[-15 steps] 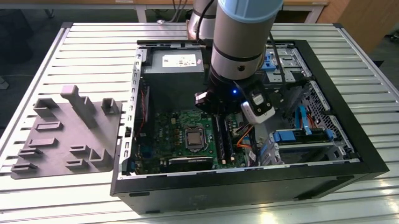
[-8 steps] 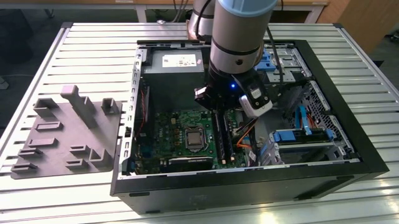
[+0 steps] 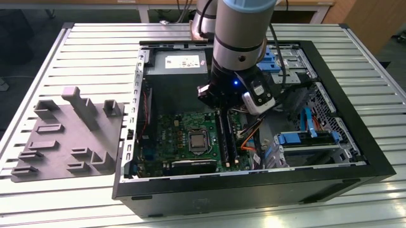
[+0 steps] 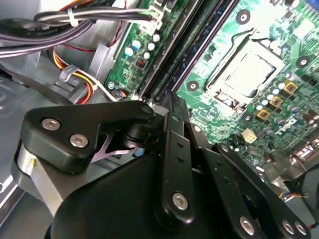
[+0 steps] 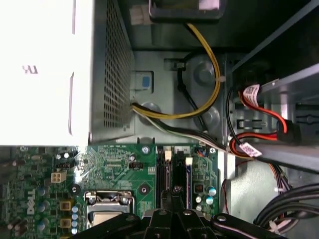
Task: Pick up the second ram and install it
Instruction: 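Press down the second ram until it locks into place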
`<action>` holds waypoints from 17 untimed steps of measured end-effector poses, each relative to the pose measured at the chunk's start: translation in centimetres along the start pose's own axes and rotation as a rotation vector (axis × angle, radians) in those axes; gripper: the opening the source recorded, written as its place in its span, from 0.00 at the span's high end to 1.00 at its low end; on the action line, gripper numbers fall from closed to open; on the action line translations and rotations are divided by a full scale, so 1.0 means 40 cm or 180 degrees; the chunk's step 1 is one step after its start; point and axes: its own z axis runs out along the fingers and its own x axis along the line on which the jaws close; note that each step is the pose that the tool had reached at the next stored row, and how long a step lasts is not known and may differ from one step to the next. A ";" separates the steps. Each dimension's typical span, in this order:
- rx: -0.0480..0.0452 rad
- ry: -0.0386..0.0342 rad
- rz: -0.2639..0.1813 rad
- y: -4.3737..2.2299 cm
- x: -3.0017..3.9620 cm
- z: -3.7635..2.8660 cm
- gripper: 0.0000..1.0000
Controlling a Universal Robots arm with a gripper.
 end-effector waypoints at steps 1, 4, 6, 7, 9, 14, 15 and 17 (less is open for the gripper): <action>0.0000 0.0000 0.0000 0.003 0.000 0.001 0.89; 0.0000 0.0000 0.0000 0.006 0.000 0.001 0.89; 0.0001 0.0000 0.0000 0.006 0.000 0.001 0.89; 0.0000 0.0000 0.0000 0.006 0.000 0.002 0.89; 0.0001 0.0000 0.0000 0.006 0.000 0.006 0.89; 0.0002 0.0000 0.0001 0.008 0.001 0.013 0.89; 0.0002 0.0000 0.0001 0.010 0.001 0.014 0.89; 0.0001 0.0000 0.0001 0.012 0.000 0.016 0.89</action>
